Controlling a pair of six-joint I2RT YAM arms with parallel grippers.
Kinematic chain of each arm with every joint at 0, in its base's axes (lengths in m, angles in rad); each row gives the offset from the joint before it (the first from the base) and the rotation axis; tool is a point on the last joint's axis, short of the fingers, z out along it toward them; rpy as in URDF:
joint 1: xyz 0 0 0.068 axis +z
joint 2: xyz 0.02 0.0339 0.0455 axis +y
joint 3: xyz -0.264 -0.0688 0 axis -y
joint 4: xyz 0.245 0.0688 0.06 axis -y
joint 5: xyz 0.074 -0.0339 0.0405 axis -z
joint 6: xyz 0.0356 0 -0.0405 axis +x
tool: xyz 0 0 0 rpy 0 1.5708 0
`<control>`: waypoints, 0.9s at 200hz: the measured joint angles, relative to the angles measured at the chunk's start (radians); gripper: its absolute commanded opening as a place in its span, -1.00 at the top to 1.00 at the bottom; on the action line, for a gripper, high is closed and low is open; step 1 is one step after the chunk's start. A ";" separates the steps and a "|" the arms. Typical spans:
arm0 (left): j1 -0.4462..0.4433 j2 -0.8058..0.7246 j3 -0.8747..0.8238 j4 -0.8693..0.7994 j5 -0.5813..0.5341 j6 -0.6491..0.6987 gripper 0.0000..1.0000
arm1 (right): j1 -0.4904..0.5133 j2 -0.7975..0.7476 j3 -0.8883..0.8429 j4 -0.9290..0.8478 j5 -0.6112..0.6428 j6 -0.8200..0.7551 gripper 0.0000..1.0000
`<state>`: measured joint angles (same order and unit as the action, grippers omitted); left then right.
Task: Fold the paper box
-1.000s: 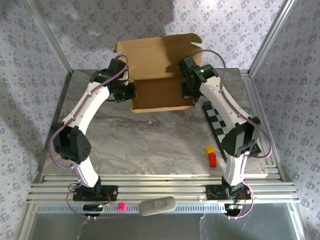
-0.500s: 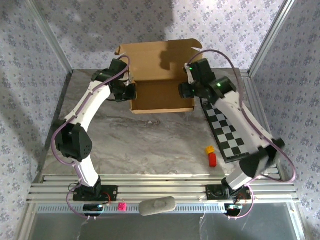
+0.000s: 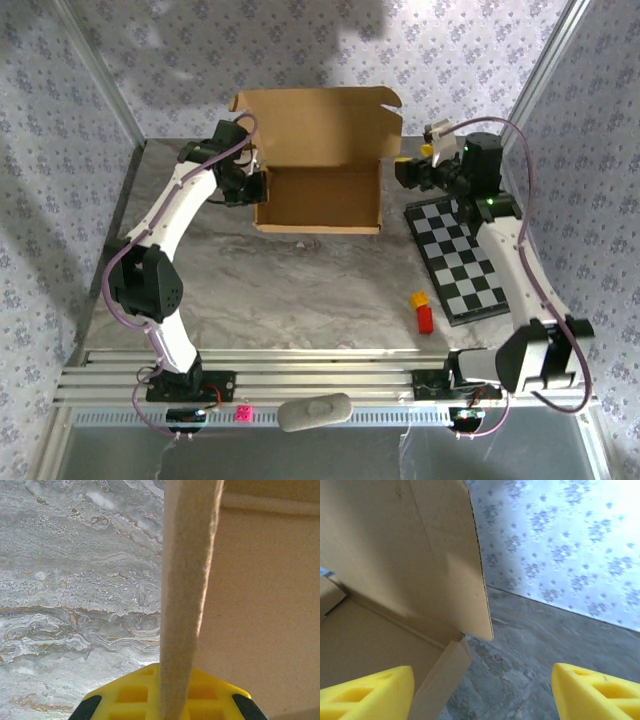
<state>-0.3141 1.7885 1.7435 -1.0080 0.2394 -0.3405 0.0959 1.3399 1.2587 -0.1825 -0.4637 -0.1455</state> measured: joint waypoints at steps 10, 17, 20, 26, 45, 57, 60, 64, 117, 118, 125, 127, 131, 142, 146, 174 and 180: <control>0.000 0.000 0.000 -0.005 0.000 0.004 1.00 | -0.004 0.049 0.038 -0.006 -0.042 -0.033 -0.50; 0.000 0.000 0.000 -0.008 0.000 0.008 1.00 | -0.005 0.080 0.068 -0.009 -0.064 -0.051 -0.49; 0.000 0.000 0.000 -0.009 0.000 0.009 1.00 | -0.005 0.090 0.080 -0.010 -0.071 -0.057 -0.49; 0.000 0.000 -0.002 -0.011 0.000 0.011 1.00 | -0.005 0.112 0.105 -0.010 -0.086 -0.068 -0.49; 0.000 0.000 -0.008 -0.012 0.000 0.018 1.00 | -0.005 0.156 0.166 -0.008 -0.122 -0.085 -0.43; 0.000 0.000 -0.014 -0.014 0.000 0.019 1.00 | -0.002 0.180 0.211 -0.016 -0.140 -0.094 -0.36; 0.000 0.000 -0.015 -0.014 0.000 0.019 1.00 | -0.001 0.185 0.223 -0.018 -0.143 -0.092 -0.33; 0.000 0.000 -0.016 -0.014 0.000 0.019 1.00 | 0.001 0.195 0.240 -0.021 -0.148 -0.099 -0.27; 0.000 0.000 -0.017 -0.014 0.000 0.018 1.00 | 0.059 0.232 0.300 -0.053 -0.135 -0.118 0.47; 0.000 0.000 -0.017 -0.014 0.000 0.018 1.00 | 0.060 0.232 0.300 -0.055 -0.133 -0.117 0.50; 0.000 0.000 -0.017 -0.014 0.000 0.018 1.00 | 0.071 0.233 0.299 -0.063 -0.119 -0.113 0.69; 0.000 0.000 -0.018 -0.014 -0.001 0.018 1.00 | 0.073 0.234 0.299 -0.065 -0.115 -0.105 0.75; 0.000 0.000 -0.018 -0.014 -0.001 0.018 1.00 | 0.079 0.234 0.299 -0.068 -0.105 -0.114 0.85; 0.000 0.000 -0.020 -0.014 -0.004 0.018 1.00 | 0.095 0.234 0.298 -0.076 -0.067 -0.099 1.00; 0.000 0.000 -0.022 -0.014 -0.004 0.017 1.00 | 0.103 0.234 0.297 -0.076 -0.048 -0.096 1.00; 0.000 0.000 -0.052 -0.013 -0.013 0.002 1.00 | 0.161 0.222 0.241 -0.027 0.107 -0.067 1.00; 0.000 0.000 -0.063 -0.013 -0.018 -0.003 1.00 | 0.179 0.213 0.210 -0.005 0.146 -0.058 1.00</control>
<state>-0.3141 1.7885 1.6810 -1.0206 0.2211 -0.3431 0.2745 1.5528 1.4689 -0.1871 -0.3180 -0.2031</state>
